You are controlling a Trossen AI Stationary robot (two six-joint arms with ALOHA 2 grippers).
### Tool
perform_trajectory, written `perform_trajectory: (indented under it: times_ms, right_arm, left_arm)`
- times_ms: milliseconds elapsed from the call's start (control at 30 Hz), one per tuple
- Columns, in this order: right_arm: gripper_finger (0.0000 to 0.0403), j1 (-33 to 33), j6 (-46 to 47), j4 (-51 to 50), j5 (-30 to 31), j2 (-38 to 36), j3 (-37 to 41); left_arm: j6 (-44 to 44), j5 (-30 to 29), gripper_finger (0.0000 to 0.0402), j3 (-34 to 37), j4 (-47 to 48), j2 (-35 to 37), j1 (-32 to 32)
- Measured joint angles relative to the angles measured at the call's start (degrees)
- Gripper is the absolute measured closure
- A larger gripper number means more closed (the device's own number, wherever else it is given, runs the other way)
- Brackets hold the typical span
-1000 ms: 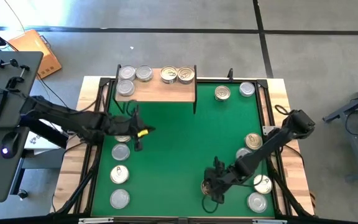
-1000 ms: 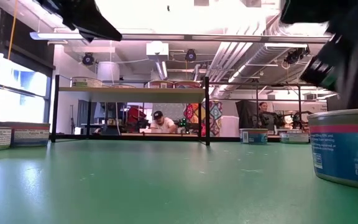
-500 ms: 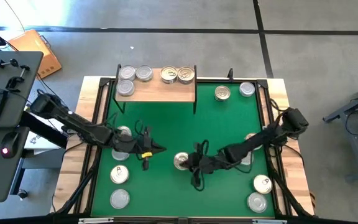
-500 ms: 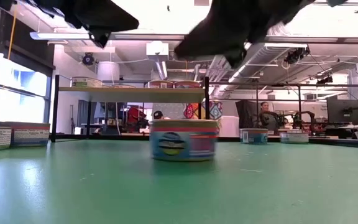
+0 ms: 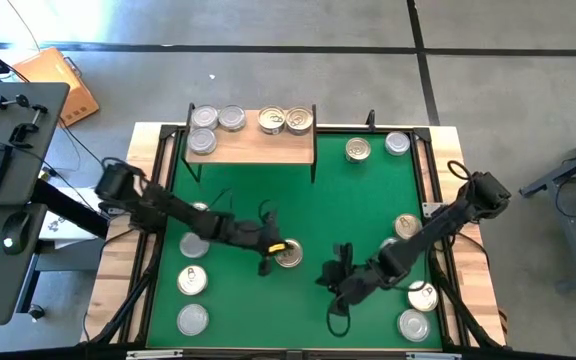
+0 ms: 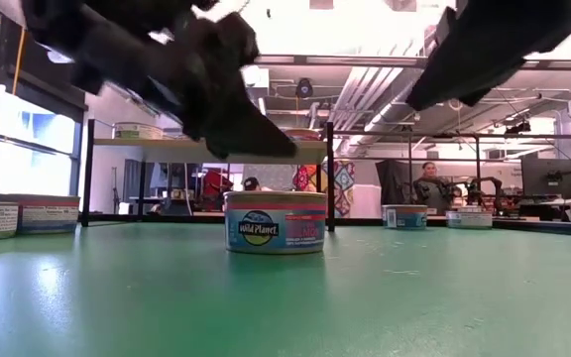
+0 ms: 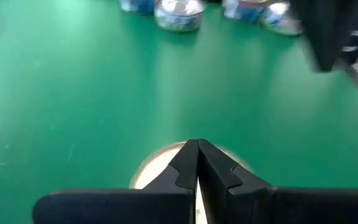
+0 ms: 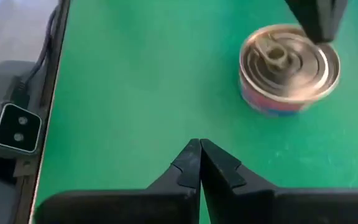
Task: Stack canned seafood by type on shelf
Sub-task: Put the blue-pink tuna can on the shelf
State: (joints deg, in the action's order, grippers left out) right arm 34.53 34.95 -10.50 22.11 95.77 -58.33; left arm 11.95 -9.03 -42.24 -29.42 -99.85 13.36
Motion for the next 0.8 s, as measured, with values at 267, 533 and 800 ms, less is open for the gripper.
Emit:
perform_trajectory:
  times_ms: [267, 533, 800]
  right_arm:
    - [0.0401, 1.62, 2.45, -0.29, 0.32, 0.00, -0.01]
    - [0.0397, 0.68, -5.75, 4.82, 7.26, 2.51, -0.01]
    - [0.0333, -1.74, -8.23, 5.66, 6.75, 4.44, -0.02]
  left_arm:
    - [2.94, 4.12, 0.0401, -0.92, 6.91, -2.41, -4.98]
    - [2.52, 7.10, 0.0401, -0.98, 8.06, -2.02, -6.23]
    - [2.46, 7.21, 0.0401, -1.22, 7.01, 1.35, -5.27]
